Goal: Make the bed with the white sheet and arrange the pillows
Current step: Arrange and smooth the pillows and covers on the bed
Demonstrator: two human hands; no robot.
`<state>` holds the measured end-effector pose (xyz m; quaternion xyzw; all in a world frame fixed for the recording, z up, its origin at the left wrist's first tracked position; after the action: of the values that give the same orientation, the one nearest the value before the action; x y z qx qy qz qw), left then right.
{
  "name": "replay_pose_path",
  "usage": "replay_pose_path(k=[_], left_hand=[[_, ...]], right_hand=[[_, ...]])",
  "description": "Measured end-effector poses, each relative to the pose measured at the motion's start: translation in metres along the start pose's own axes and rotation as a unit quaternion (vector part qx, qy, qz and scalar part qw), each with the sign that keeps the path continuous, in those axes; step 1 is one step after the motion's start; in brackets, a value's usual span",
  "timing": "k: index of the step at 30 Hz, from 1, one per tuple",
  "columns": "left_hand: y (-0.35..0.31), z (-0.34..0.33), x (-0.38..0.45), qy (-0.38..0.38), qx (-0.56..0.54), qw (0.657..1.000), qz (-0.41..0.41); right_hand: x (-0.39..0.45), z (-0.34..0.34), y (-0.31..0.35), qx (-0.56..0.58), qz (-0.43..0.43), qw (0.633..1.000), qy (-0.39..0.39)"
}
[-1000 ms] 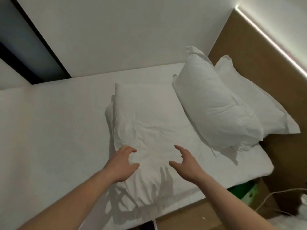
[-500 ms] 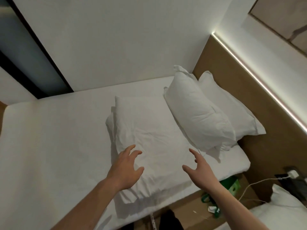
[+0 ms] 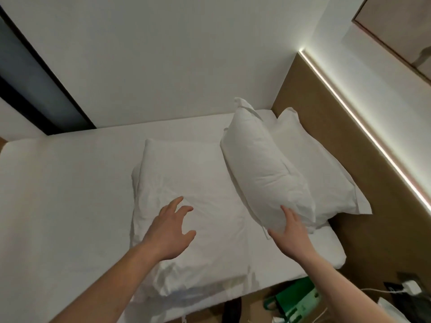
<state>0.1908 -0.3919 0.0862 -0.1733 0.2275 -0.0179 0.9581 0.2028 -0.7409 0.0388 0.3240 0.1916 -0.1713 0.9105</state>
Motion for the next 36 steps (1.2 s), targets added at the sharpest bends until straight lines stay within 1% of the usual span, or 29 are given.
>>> replay_pose_path(k=[3,5,8,10,14,16,18,21,23,24,26,28,29,31,34,35,36], left_hand=[[-0.036,-0.010,0.026,0.004,-0.018,1.000,0.018],[-0.055,-0.018,0.041,0.005,-0.044,0.998,0.036],[-0.074,-0.032,0.055,-0.004,-0.033,0.998,0.047],[-0.083,-0.039,0.062,-0.011,-0.026,0.998,0.051],[-0.089,-0.055,0.073,-0.022,-0.028,0.997,0.062],[-0.087,-0.064,0.074,-0.019,-0.031,0.997,0.074],[-0.084,-0.074,0.072,-0.007,-0.059,0.994,0.093],[-0.084,-0.086,0.066,0.029,-0.094,0.989,0.114],[-0.086,-0.089,0.061,0.051,-0.085,0.988,0.118],[-0.089,-0.088,0.058,0.062,-0.084,0.987,0.120],[-0.097,-0.082,0.055,0.080,-0.093,0.985,0.120],[-0.108,-0.071,0.055,0.086,-0.117,0.982,0.123],[-0.113,-0.064,0.055,0.082,-0.140,0.978,0.130],[-0.124,-0.048,0.055,0.071,-0.199,0.965,0.152],[-0.137,-0.027,0.052,0.070,-0.304,0.933,0.178],[-0.141,-0.019,0.047,0.074,-0.345,0.916,0.192],[-0.142,-0.015,0.044,0.079,-0.398,0.890,0.207]], right_hand=[[0.066,0.018,-0.033,-0.014,-0.017,0.999,-0.027],[0.104,0.025,-0.052,-0.028,-0.051,0.998,-0.033],[0.151,0.025,-0.085,-0.051,-0.100,0.993,-0.034],[0.180,0.023,-0.102,-0.055,-0.124,0.990,-0.031],[0.233,0.012,-0.128,-0.024,-0.158,0.987,-0.006],[0.253,0.002,-0.141,-0.030,-0.177,0.984,0.000],[0.271,-0.005,-0.152,-0.048,-0.190,0.981,-0.003],[0.289,-0.007,-0.156,-0.084,-0.147,0.985,0.018],[0.287,0.000,-0.143,-0.067,-0.110,0.991,0.030],[0.283,0.004,-0.135,-0.042,-0.092,0.995,0.019],[0.266,0.023,-0.109,0.059,-0.054,0.996,-0.045],[0.240,0.048,-0.069,0.190,-0.007,0.975,-0.114],[0.226,0.063,-0.044,0.246,0.016,0.960,-0.131],[0.200,0.092,0.010,0.318,0.072,0.933,-0.150],[0.152,0.134,0.092,0.369,0.177,0.904,-0.127],[0.134,0.144,0.114,0.371,0.214,0.897,-0.108],[0.115,0.153,0.132,0.371,0.242,0.892,-0.088]])
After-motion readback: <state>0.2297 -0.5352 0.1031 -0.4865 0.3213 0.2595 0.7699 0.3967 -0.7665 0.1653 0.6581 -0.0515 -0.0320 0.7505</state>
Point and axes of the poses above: each hand's wrist, its own x-axis towards the middle knuckle, its own z-axis out of the back of the hand, y = z × x, the point moved 2 cm from there along x, towards the middle knuckle, and after that the axes turned 8 degrees about x, right-handed, at the moved point
